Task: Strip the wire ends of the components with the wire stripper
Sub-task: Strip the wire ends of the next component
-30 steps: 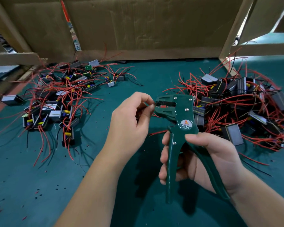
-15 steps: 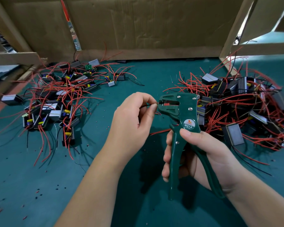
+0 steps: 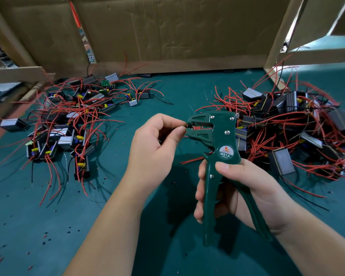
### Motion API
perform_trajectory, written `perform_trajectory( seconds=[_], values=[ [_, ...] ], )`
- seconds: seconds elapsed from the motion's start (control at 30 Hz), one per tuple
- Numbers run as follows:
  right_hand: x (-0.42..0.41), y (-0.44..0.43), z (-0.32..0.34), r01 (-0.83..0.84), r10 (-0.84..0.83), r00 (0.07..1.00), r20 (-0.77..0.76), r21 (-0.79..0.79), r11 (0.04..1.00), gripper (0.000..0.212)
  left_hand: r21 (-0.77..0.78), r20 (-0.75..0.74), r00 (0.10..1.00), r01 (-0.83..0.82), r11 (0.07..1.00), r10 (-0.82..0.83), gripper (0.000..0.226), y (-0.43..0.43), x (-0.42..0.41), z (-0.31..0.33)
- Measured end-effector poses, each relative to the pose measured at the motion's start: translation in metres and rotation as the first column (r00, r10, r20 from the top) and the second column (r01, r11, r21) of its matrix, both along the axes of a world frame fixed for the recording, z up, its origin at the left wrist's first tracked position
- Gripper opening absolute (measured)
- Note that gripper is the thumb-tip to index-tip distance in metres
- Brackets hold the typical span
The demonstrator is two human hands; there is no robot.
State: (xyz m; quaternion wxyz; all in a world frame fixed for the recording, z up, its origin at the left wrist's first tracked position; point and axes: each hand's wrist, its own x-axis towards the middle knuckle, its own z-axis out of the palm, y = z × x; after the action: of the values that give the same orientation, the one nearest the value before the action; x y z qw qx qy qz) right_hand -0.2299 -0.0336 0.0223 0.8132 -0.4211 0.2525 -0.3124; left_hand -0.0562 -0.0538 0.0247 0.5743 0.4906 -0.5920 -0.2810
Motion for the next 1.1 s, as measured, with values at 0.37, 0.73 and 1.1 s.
perform_trajectory(
  seconds=[0.37, 0.73, 1.1],
  values=[
    [0.000, 0.001, 0.000, 0.013, -0.013, 1.000, -0.012, 0.006, 1.000, 0.040, 0.032, -0.114, 0.993, 0.042, 0.999, -0.039, 0.014, 0.001, -0.001, 0.001],
    [0.006, -0.002, 0.002, 0.305, -0.296, 0.950, -0.099, 0.103, 0.947, 0.040, 0.069, 0.222, 0.975, 0.003, 0.998, -0.019, 0.038, -0.001, 0.005, -0.008],
    [0.003, -0.006, 0.000, 0.222, -0.229, 0.972, 0.040, 0.145, 0.964, 0.045, 0.144, 0.117, 0.986, -0.136, 0.980, 0.119, 0.027, -0.009, 0.009, -0.012]
  ],
)
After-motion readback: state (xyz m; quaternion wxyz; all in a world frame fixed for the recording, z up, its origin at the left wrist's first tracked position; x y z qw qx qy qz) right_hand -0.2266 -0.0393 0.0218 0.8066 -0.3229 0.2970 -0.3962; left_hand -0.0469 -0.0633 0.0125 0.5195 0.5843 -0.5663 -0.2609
